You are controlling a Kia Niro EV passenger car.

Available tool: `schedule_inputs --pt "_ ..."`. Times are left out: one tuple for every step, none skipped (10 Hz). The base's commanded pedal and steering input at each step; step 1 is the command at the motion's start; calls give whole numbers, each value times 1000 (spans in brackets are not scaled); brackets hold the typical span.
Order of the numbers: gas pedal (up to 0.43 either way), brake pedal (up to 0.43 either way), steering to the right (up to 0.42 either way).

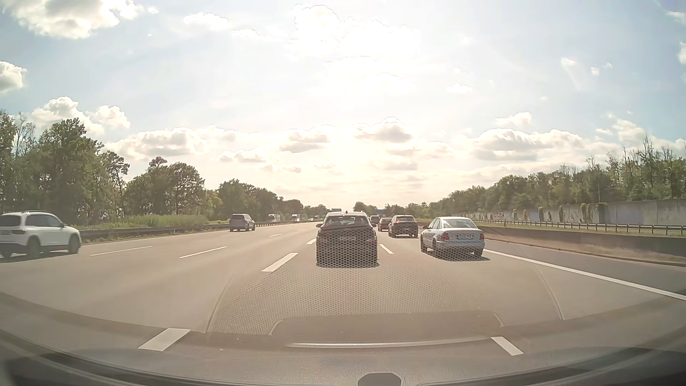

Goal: Follow the waypoints while adhering to traffic rules and regulations

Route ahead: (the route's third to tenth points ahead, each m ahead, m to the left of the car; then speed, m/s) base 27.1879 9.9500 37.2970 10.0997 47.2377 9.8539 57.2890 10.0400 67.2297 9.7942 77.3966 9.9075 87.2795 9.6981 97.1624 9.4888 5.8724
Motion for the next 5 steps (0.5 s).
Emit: schedule_inputs --pt "79 0 0" --pt "79 0 0" --pt "79 0 0" --pt "79 0 0" --pt "79 0 0"
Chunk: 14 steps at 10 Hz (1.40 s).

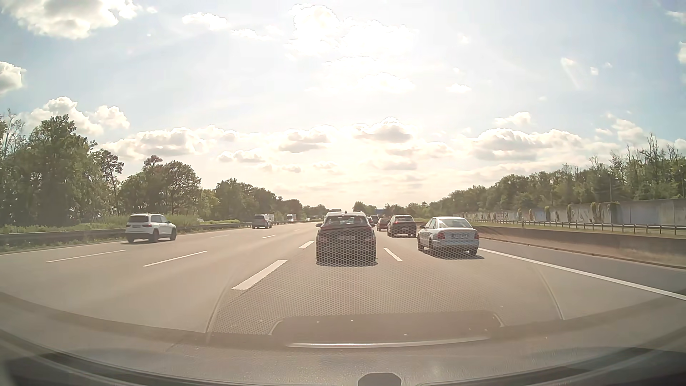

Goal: Follow the waypoints while adhering to traffic rules and regulations

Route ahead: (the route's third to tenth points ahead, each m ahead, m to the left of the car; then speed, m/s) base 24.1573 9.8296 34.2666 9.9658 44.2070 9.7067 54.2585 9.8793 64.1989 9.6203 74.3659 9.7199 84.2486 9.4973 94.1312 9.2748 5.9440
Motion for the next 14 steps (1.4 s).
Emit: schedule_inputs --pt "79 0 0" --pt "87 0 0" --pt "98 0 0" --pt "98 0 0" --pt "98 0 0" --pt "98 0 0" --pt "98 0 0" --pt "98 0 0" --pt "98 0 0" --pt "98 0 0" --pt "98 0 0" --pt "98 0 0" --pt "98 0 0" --pt "98 0 0"
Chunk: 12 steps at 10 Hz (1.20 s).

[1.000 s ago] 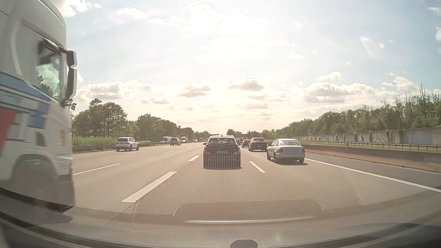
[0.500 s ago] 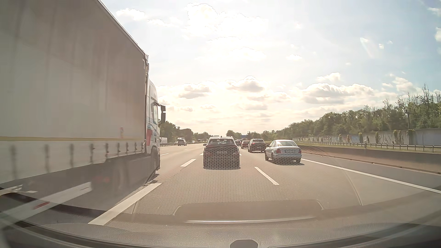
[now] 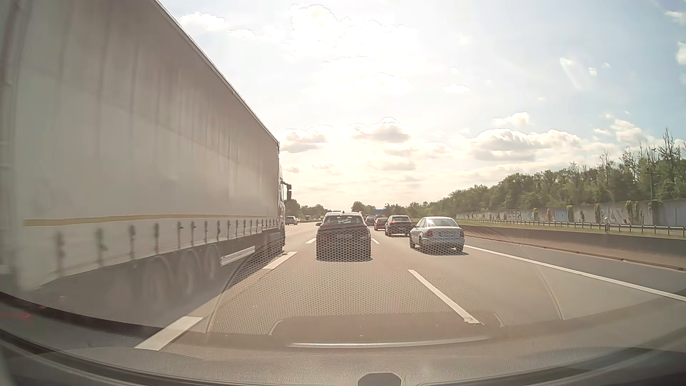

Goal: Follow the waypoints while adhering to traffic rules and regulations

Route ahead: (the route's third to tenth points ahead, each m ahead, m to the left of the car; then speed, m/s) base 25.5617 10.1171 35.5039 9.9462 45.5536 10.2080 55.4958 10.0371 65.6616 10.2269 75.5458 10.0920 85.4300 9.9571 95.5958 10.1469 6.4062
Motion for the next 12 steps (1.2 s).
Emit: schedule_inputs --pt "98 0 0" --pt "98 0 0" --pt "98 0 0" --pt "98 0 0" --pt "98 0 0" --pt "98 0 0" --pt "98 0 -1" --pt "98 0 -3" --pt "98 0 -6" --pt "98 0 -6" --pt "98 0 -6" --pt "110 0 -6"
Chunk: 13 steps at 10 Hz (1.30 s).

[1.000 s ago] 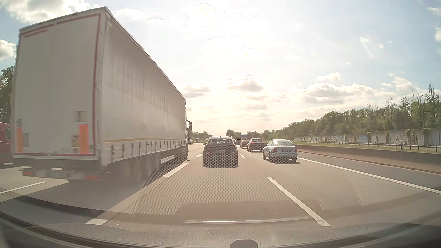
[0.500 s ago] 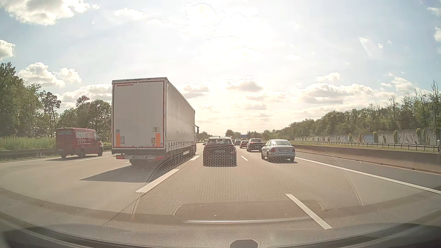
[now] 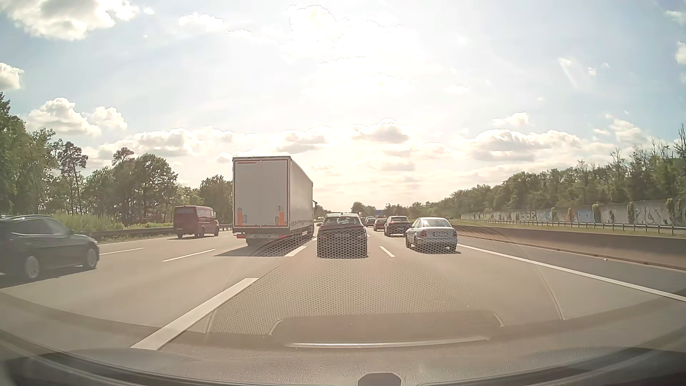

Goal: Follow the waypoints while adhering to traffic rules and regulations

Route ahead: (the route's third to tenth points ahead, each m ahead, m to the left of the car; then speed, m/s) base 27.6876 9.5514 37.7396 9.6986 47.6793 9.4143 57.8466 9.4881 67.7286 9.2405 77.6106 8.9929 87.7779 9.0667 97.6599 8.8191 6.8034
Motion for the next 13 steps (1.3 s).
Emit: schedule_inputs --pt "110 0 -6" --pt "118 0 -5" --pt "118 0 -5" --pt "118 0 -5" --pt "118 0 -4" --pt "118 0 -3" --pt "118 0 -3" --pt "118 0 -3" --pt "118 0 -3" --pt "118 0 -3" --pt "118 0 -3" --pt "118 0 -3" --pt "118 0 -3"
